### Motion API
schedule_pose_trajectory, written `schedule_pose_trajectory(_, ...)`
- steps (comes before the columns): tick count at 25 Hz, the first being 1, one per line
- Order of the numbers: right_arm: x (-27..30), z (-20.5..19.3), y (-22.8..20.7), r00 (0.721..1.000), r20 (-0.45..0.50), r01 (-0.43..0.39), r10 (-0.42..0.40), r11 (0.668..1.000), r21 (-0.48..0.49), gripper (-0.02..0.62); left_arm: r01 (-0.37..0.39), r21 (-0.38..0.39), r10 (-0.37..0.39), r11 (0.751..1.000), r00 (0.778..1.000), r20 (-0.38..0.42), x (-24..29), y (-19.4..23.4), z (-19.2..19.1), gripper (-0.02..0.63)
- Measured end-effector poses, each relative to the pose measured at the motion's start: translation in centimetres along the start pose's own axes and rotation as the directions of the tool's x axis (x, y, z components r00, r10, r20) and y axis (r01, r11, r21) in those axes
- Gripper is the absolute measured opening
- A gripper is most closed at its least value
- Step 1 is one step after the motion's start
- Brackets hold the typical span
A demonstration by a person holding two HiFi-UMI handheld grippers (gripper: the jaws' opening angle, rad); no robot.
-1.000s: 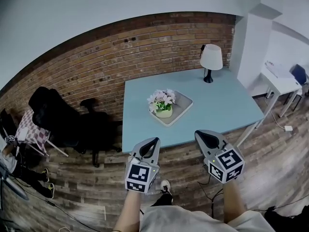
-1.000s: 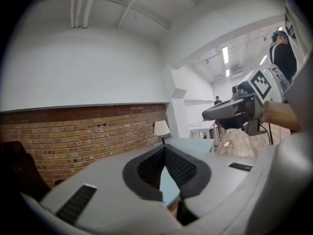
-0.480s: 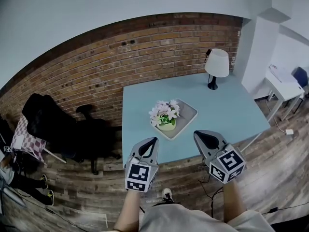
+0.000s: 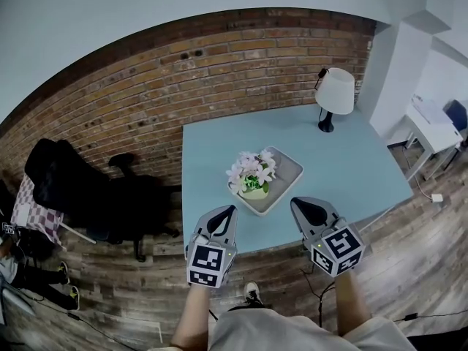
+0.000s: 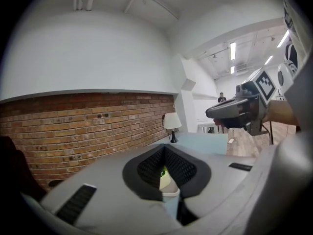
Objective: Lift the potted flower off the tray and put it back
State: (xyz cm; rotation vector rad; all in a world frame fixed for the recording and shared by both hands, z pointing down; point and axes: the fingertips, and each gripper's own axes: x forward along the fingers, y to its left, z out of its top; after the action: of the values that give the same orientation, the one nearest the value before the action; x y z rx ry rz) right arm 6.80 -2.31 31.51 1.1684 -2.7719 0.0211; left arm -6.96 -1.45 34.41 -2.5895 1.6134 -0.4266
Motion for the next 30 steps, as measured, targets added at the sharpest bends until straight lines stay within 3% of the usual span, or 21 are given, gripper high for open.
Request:
schedule_pose_trajectory(5, 2.2, -1.6, -1.5, 1.000, -0.015, 0.007, -0.005, 0.997, 0.082, 0.014, 0.016, -0.019, -0.017, 1.000, 0.999, -0.033, 2.1, 1.5, -1.9, 0.023)
schedule_pose_trajectory(13, 6.3, -4.8, -3.1, 0.995, -0.093, 0.051, -0.042, 0.994, 0.098, 0.015, 0.079, -0.039, -0.082, 0.996, 0.993, -0.082, 5.8, 3.1, -5.1, 0.023)
schedule_pose_trajectory(22, 8.7, -5.6, -3.2, 0.994, -0.094, 0.054, -0.048, 0.997, 0.064, 0.029, 0.103, -0.070, -0.109, 0.992, 0.989, -0.096, 8.2, 5.0, -7.1, 0.025)
schedule_pose_trajectory(26, 9.7, -7.0, -2.5, 0.988, -0.154, 0.007, 0.000, 0.999, 0.048, 0.127, 0.113, -0.090, -0.123, 0.989, 0.986, -0.113, 8.7, 4.9, -8.2, 0.050)
schedule_pose_trajectory(28, 10.1, -7.6, -2.3, 0.987, -0.163, -0.004, 0.013, 0.999, 0.053, 0.133, 0.120, -0.096, -0.132, 0.988, 0.983, -0.126, 9.0, 4.8, -9.0, 0.073)
schedule_pose_trajectory(30, 10.5, -8.4, -2.3, 0.983, -0.181, -0.018, 0.027, 0.999, 0.047, 0.181, 0.123, -0.113, -0.138, 0.986, 0.981, -0.135, 9.3, 4.6, -9.8, 0.099)
